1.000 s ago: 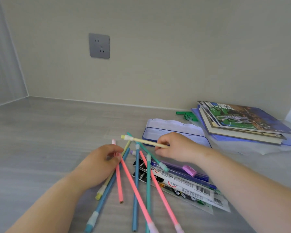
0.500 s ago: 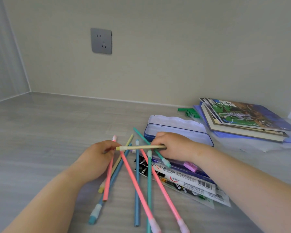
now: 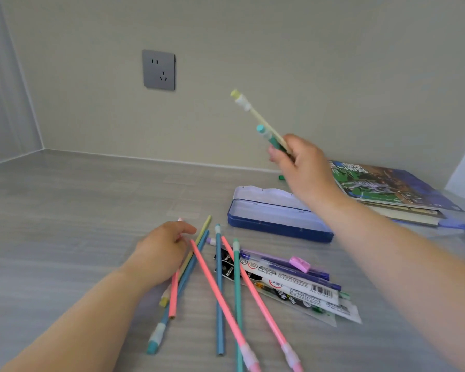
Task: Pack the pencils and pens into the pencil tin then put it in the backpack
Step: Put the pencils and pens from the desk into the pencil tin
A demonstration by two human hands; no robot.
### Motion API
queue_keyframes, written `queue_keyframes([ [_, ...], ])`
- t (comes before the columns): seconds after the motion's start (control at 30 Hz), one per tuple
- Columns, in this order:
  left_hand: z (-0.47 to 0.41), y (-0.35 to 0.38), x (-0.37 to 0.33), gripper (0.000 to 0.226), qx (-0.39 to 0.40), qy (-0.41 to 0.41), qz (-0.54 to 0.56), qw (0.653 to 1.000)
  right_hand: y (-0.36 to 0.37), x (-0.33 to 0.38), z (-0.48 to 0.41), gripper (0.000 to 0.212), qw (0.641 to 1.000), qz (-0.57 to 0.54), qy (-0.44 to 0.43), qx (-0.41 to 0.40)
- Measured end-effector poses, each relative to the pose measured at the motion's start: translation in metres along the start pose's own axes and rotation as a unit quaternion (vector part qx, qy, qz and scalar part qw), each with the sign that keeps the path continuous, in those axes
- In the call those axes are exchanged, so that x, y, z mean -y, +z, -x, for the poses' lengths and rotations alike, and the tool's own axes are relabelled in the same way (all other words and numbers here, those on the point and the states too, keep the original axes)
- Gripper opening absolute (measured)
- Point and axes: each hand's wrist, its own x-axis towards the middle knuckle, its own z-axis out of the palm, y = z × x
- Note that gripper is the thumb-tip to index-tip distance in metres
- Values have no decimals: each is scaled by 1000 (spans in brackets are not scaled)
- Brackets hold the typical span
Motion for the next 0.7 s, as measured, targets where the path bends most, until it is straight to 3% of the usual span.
queue_keyframes([
  [0.07, -4, -1, -6, 33, 8, 14, -18, 1000, -15, -5, -7, 24, 990, 103, -4, 92],
  [0.13, -12, 0, -13, 33, 25, 30, -33, 999, -18, -16, -8, 19, 964, 143, 40, 221],
  [0.2, -24, 4, -20, 34, 39, 53, -44, 997, -12, -32, -6, 25, 933, 180, 92, 296],
  [0.3, -45, 18, -31, 34, 61, 72, -58, 994, 7, -56, 0, 37, 907, 195, 137, 347],
  [0.4, -64, 33, -41, 34, 74, 86, -76, 991, 24, -66, 5, 38, 888, 233, 128, 375],
  [0.57, -81, 51, -37, 30, 81, 118, -97, 985, 37, -74, 8, 34, 889, 260, 107, 362],
  [0.63, -83, 52, -33, 28, 82, 124, -100, 984, 42, -75, 6, 21, 889, 242, 91, 377],
  [0.7, -81, 52, -32, 28, 82, 124, -107, 983, 45, -74, 6, 24, 889, 206, 98, 398],
])
